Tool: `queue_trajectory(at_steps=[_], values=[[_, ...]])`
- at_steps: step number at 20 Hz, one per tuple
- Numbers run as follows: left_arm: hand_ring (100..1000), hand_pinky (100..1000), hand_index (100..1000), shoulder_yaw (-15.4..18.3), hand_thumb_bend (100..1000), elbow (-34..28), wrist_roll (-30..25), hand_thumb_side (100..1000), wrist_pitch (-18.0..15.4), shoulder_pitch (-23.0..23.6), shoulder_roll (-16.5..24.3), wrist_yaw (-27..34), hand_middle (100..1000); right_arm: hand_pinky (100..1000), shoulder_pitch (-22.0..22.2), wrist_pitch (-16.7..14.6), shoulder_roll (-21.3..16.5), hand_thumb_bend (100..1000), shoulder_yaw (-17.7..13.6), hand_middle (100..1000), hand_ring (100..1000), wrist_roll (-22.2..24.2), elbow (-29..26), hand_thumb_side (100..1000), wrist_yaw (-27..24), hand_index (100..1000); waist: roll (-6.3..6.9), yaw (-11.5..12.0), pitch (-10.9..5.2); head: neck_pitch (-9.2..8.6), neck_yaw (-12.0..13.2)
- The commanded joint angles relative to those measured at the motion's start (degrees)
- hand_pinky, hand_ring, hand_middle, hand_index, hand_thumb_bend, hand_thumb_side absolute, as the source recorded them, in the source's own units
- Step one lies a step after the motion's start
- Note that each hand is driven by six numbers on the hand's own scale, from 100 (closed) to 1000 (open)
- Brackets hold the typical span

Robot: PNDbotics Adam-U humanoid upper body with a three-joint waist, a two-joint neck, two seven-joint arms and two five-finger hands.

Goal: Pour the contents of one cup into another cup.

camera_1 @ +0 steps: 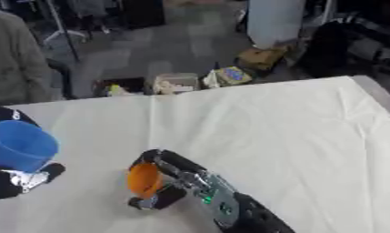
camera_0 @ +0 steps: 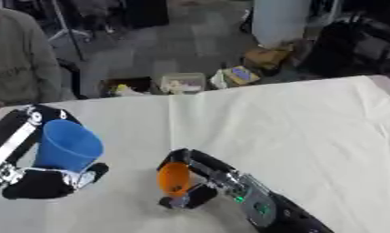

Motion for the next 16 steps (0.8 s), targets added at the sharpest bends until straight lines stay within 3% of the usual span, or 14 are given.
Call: queue_trajectory(at_steps=[1,4,7,12,16], values=[[157,195,417,1.86,546,-0.99,4.08,100,0.33,0.31,0.09,1.9,122,676,-0.73,-0.27,-1.27,561,-1.28,771,773,-1.03,-0.1,398,1.67,836,-0.11,-0.06,-0.79,-0.18,0.13],[178,232,432,2.5,564,-0.99,9.61,100,-0.45,2.1,-0.84,5.26,138,720,-0.59,-0.17,-2.72,648,-2.63,805,803,-1.92,-1.59,496,0.61,857,-0.37,-0.33,-0.76,-0.22,0.33],[228,306,474,3.21,599,-0.83,17.02,100,-3.84,4.31,-2.05,10.44,185,732,-0.07,0.59,-4.53,664,-4.14,828,816,-2.72,-4.65,543,-2.29,870,-0.86,-0.83,-0.64,-0.23,0.73],[274,378,505,2.62,639,4.88,30.18,100,-15.3,6.72,-4.57,19.94,225,707,2.42,4.8,-7.79,620,-8.32,819,803,-5.44,-10.51,586,-9.6,868,-1.85,-2.0,-0.21,-0.45,1.84],[314,443,529,1.14,664,13.15,38.43,100,-24.58,7.01,-7.25,22.75,259,671,4.74,9.26,-9.51,577,-13.16,797,781,-12.59,-13.2,594,-15.86,860,-2.72,-3.42,0.22,-0.71,3.01]])
